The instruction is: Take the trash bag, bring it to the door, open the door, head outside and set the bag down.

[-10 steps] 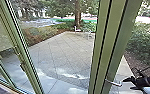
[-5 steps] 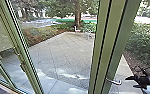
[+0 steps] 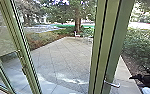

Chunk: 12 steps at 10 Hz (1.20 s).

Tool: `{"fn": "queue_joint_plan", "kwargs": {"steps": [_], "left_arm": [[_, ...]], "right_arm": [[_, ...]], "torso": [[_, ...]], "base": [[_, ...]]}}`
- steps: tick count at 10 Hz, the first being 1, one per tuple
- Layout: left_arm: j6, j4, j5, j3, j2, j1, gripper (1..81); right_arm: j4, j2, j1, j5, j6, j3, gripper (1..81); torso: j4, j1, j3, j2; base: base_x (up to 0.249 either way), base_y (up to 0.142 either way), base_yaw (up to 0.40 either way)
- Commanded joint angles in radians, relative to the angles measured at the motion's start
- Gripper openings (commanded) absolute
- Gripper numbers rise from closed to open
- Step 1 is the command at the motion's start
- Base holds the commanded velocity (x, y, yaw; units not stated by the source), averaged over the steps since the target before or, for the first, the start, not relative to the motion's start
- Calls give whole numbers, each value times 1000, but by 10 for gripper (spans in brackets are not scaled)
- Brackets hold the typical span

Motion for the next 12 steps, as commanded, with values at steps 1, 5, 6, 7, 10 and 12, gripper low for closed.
{"fn": "queue_joint_plan", "kwargs": {"steps": [1,5,6,7,10,12], "left_arm": [[4,8,59,4,-1,-29,10],[2,8,59,4,-3,-29,10],[2,8,59,4,-3,-31,10],[2,8,59,4,-3,-32,10],[2,7,59,4,-4,-32,10],[2,7,59,4,-4,-34,10]], "right_arm": [[-185,-34,225,-17,-61,-56,811],[-350,-11,299,-137,-61,-61,811],[-350,-14,328,-151,-64,-55,811],[-351,-11,342,-156,-75,-45,811],[-360,-8,341,-168,-85,-48,811],[-373,-1,328,-168,-119,-71,811]], "torso": [[0,0,0,0],[0,-1,-1,0],[0,-1,-1,0],[0,-2,-1,0],[0,-3,-1,-1],[0,-2,-1,-1]], "base": [[0,0,0],[0,0,0],[0,0,0],[0,0,0],[0,0,0],[0,0,0]]}}
